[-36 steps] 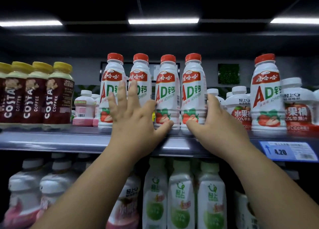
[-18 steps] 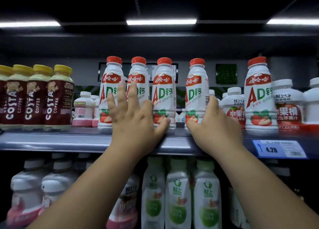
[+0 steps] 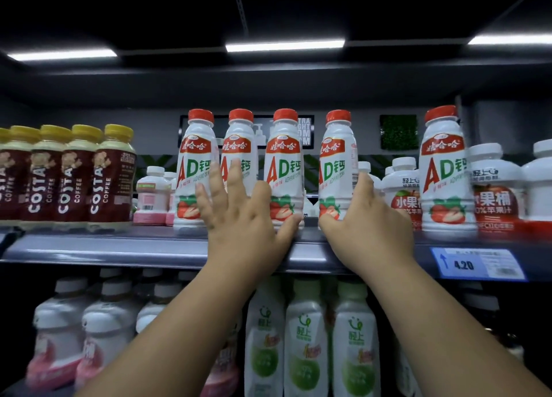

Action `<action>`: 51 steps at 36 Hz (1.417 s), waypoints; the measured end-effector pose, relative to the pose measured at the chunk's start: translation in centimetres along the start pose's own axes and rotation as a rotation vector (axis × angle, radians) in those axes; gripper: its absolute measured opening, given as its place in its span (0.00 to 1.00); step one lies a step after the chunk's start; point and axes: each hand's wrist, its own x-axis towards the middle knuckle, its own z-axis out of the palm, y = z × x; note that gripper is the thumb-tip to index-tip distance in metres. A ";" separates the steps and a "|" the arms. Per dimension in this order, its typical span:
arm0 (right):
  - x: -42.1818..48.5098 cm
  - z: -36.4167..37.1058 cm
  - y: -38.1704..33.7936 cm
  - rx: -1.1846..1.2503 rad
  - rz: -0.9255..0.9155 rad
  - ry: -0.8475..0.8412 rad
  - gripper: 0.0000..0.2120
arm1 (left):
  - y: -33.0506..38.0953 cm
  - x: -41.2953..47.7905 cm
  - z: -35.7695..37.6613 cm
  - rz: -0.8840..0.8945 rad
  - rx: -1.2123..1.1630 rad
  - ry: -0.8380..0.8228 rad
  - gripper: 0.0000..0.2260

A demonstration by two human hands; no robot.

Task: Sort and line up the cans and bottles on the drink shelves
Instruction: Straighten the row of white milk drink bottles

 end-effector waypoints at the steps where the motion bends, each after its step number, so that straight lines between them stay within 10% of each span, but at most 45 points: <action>1: 0.0 0.0 0.0 0.000 0.001 0.001 0.40 | 0.0 -0.1 0.0 0.011 -0.012 0.017 0.21; 17: 0.1 0.2 0.5 0.069 -0.042 0.001 0.37 | 2.2 2.0 -0.2 -0.124 0.149 -0.095 0.40; 51: -0.2 0.0 0.5 0.116 -0.055 -0.025 0.47 | 2.3 1.0 0.0 -0.161 0.192 -0.082 0.41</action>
